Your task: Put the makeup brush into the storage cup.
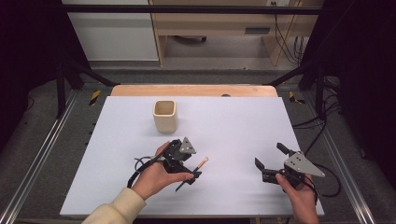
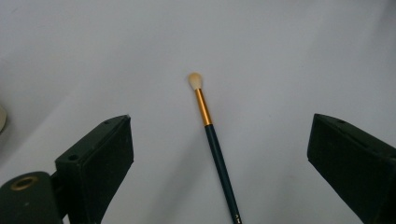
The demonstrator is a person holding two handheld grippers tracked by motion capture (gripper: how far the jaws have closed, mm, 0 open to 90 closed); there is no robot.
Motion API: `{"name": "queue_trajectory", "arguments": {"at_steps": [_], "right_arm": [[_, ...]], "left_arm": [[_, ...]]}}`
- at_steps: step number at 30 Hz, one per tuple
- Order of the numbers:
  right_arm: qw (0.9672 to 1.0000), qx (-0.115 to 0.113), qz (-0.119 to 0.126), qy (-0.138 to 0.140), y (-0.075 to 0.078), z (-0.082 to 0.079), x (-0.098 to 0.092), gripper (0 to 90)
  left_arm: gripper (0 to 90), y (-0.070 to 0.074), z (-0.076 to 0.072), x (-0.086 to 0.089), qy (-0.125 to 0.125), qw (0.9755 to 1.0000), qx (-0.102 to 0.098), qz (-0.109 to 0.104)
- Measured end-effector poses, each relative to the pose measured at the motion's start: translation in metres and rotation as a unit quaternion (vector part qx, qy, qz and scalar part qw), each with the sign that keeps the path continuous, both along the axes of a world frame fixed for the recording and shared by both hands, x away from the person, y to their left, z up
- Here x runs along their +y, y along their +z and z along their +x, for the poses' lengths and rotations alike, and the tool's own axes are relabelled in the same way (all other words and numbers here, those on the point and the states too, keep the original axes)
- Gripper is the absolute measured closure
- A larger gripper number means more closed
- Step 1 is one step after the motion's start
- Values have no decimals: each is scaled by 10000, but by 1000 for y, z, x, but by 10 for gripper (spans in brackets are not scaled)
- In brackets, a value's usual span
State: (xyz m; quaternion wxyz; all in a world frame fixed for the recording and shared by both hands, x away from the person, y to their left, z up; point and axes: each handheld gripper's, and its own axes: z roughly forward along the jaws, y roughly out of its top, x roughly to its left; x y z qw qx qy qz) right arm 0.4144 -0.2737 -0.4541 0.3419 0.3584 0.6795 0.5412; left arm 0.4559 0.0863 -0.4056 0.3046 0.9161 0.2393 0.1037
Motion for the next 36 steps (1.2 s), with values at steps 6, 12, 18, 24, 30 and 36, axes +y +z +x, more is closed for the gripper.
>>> {"name": "queue_trajectory", "arguments": {"at_steps": [6, 12, 18, 24, 30, 36], "right_arm": [[10000, -1, -5, 14, 0, 0, 0, 25], [10000, 27, 6, 14, 0, 0, 0, 27], [10000, 36, 2, 23, 0, 0, 0, 27], [10000, 33, 4, 21, 0, 0, 0, 28], [10000, 50, 11, 23, 0, 0, 0, 30], [10000, 62, 19, 53, -1, 0, 0, 32]], "left_arm": [[77, -3, 0, -5, -6, 9999, 66, 105], [92, -3, 0, -10, -33, 9998, 117, 182], [93, -5, -1, -15, -75, 9994, 158, 285], [106, -8, -2, -19, -145, 9989, 250, 359], [128, -10, -2, -23, -144, 9983, 321, 474], [135, -14, -3, -25, -154, 9974, 367, 597]]}}
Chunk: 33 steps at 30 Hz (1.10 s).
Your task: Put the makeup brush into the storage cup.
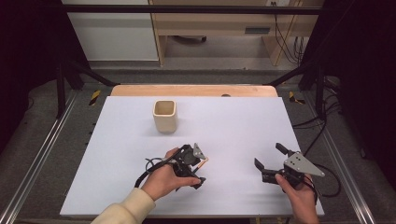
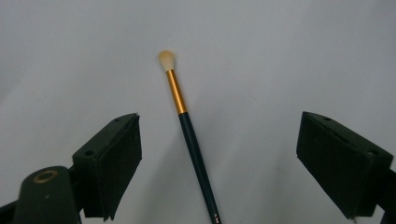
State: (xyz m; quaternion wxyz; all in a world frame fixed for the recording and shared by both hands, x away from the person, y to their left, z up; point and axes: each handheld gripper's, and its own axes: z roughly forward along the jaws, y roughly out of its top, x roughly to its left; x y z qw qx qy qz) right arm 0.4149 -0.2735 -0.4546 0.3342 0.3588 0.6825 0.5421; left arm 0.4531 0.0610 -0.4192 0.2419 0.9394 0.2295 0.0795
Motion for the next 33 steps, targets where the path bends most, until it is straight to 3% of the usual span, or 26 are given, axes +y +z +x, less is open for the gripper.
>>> {"name": "queue_trajectory", "arguments": {"at_steps": [11, 25, 33], "right_arm": [[10000, 16, -12, 20, 0, 0, 0, 33], [10000, 34, -39, 43, -1, 1, 1, 35], [10000, 64, -39, 59, -1, 0, 1, 36]], "left_arm": [[268, -6, 3, -2, 209, 9995, 91, 210], [406, -18, 9, 3, 387, 9984, 283, 300], [552, -21, 11, 1, 427, 9975, 444, 357]]}}
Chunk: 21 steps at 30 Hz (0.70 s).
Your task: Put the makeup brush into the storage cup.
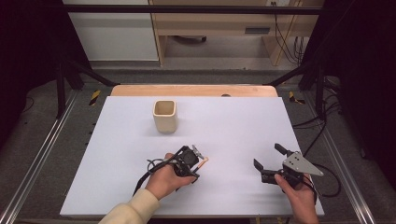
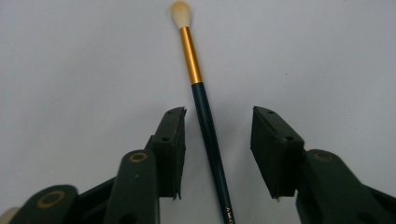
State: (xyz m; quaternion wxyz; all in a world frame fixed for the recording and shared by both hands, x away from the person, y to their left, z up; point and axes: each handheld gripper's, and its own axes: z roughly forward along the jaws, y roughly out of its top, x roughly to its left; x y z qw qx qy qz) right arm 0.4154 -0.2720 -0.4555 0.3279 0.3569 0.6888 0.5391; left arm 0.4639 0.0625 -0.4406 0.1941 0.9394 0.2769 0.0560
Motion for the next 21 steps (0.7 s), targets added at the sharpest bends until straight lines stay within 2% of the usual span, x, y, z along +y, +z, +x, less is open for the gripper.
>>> {"name": "queue_trajectory", "arguments": {"at_steps": [6, 21], "right_arm": [[10000, 10, 5, -2, 0, 0, 0, 34], [10000, 15, 1, 8, 0, 0, 0, 33]], "left_arm": [[625, -1, 1, 0, 45, 9999, 104, 18], [690, -3, 4, 0, 120, 9998, 141, 33]]}}
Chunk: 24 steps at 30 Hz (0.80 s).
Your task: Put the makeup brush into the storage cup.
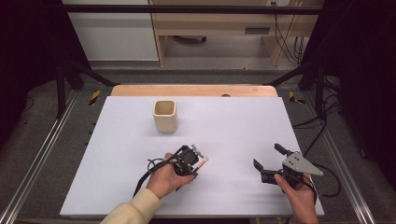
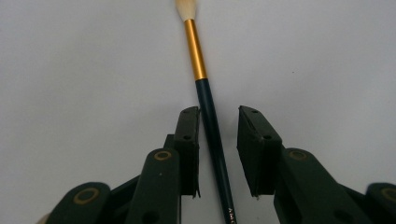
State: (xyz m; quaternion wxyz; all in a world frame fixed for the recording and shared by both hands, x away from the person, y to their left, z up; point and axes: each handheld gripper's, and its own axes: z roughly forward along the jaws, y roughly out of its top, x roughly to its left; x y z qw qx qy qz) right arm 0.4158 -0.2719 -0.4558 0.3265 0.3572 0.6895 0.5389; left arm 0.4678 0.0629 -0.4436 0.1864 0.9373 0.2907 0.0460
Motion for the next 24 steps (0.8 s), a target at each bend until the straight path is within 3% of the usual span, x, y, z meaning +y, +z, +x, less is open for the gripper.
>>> {"name": "queue_trajectory", "arguments": {"at_steps": [24], "right_arm": [[10000, 21, -13, 18, 0, 0, 1, 32]], "left_arm": [[703, -3, 3, -2, 69, 10000, 9, -30]]}}
